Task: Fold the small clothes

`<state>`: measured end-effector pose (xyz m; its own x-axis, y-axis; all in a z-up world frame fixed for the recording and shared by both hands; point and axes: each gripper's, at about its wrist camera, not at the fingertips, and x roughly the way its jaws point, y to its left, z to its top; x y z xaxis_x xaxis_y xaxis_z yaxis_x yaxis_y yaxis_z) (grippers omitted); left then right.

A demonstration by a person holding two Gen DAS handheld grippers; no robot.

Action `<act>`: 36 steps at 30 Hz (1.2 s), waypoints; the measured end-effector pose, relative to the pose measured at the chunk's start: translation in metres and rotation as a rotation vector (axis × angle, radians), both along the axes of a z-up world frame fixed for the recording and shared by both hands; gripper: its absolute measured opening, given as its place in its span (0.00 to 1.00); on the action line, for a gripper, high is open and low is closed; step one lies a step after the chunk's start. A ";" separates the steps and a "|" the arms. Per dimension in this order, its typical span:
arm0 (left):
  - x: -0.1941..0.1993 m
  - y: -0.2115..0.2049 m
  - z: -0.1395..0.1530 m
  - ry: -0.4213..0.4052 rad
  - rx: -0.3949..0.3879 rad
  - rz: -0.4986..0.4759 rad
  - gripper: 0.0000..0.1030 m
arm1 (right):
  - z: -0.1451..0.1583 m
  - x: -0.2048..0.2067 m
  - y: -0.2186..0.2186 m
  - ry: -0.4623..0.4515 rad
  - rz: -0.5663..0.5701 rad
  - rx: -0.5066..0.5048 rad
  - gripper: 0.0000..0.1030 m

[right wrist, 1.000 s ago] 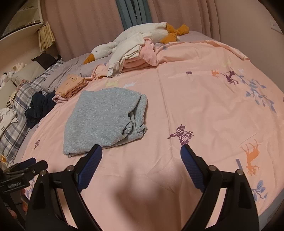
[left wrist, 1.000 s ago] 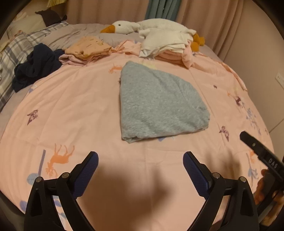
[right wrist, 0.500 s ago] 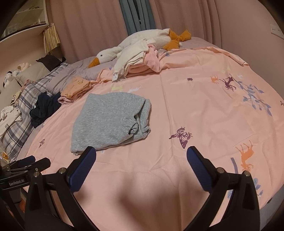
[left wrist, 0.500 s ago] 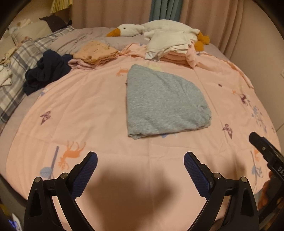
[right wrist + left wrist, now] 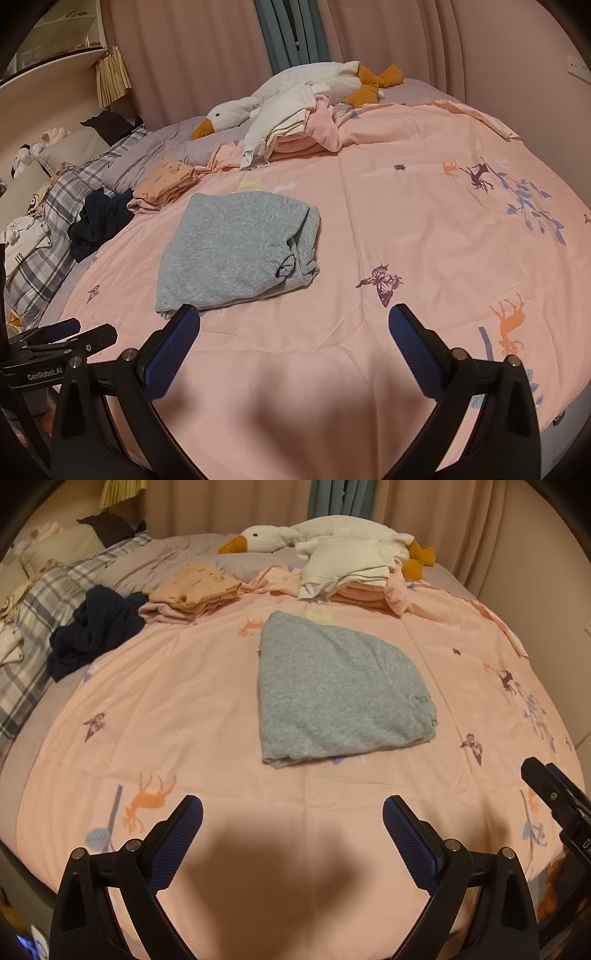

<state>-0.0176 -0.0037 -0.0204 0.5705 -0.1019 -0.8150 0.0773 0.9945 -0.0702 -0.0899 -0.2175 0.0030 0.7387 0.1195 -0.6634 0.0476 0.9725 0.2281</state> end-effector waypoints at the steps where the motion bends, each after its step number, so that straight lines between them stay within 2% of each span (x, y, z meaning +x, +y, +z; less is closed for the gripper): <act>1: 0.001 0.000 0.000 -0.001 -0.002 -0.001 0.94 | 0.001 0.000 0.000 -0.002 0.000 -0.001 1.00; 36: 0.024 0.004 -0.012 0.020 0.024 -0.002 0.94 | -0.009 0.019 0.010 0.035 0.021 -0.014 1.00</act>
<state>0.0067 0.0000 -0.0323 0.5541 -0.0834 -0.8282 0.0780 0.9958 -0.0480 -0.0709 -0.2075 -0.0062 0.7122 0.1253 -0.6907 0.0352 0.9763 0.2134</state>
